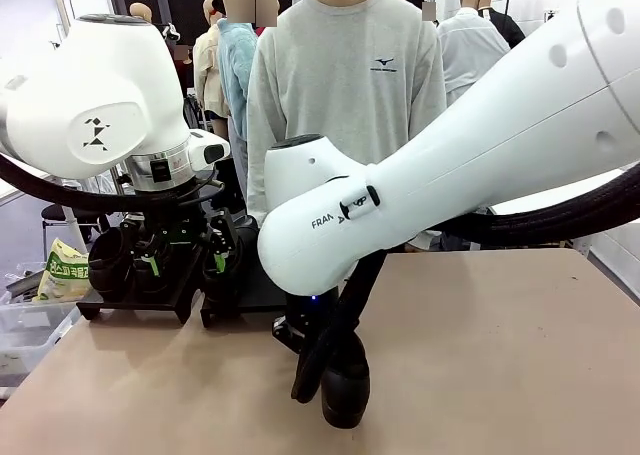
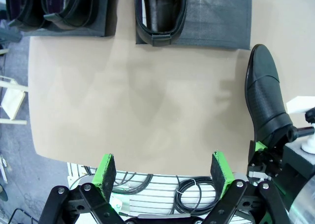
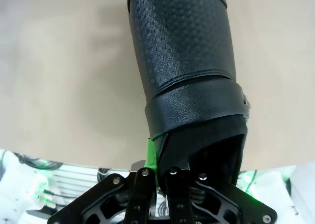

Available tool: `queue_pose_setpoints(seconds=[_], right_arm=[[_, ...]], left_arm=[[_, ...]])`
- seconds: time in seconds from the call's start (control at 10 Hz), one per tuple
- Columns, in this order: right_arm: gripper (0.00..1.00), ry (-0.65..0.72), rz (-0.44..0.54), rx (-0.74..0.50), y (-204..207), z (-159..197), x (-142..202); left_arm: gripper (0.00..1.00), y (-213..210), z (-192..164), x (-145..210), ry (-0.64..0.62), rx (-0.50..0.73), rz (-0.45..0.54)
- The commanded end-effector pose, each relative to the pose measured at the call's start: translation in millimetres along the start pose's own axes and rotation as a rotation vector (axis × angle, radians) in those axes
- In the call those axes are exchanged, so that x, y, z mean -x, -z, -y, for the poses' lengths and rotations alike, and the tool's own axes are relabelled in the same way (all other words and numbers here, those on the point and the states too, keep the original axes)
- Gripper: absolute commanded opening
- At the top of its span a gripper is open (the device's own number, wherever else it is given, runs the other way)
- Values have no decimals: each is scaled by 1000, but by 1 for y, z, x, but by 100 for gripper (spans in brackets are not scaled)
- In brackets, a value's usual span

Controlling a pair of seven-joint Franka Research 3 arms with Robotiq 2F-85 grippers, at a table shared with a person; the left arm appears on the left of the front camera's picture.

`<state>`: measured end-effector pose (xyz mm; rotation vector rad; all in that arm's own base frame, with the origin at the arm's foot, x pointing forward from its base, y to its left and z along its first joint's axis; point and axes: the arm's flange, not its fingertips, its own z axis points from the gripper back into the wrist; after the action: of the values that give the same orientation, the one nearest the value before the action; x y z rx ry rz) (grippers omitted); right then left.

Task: Organize the shoes by placing them on the stand.
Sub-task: Pick up one Shoe and place it in the middle of the table.

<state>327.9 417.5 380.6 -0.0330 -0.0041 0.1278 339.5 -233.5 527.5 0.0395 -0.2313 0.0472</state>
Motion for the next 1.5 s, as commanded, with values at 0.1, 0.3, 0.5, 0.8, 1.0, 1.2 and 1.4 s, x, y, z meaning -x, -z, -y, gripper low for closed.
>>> queue_pose_setpoints(seconds=[0.1, 0.3, 0.5, 0.8, 1.0, 1.2, 1.4], right_arm=[[0, 47, 10, 39, 13, -23, -12], [0, 61, -13, 58, 25, -31, -17], [0, 69, -22, 62, 33, -35, -22], [18, 79, -21, 64, 34, -35, -24], [57, 87, -18, 53, 30, -31, -24], [96, 98, -18, 36, 24, -25, -24], [100, 102, -38, -8, 12, -15, -24]], left_arm=[[100, 0, -2, 0, -1, 7, -5], [100, 0, -2, 0, -1, 7, -5], [100, 0, -2, 0, -1, 7, -5], [100, 0, -2, 0, -1, 7, -5], [100, 0, -2, 0, -1, 7, -5], [100, 0, -2, 0, -1, 7, -5], [100, 0, -2, 0, -1, 7, -5]])
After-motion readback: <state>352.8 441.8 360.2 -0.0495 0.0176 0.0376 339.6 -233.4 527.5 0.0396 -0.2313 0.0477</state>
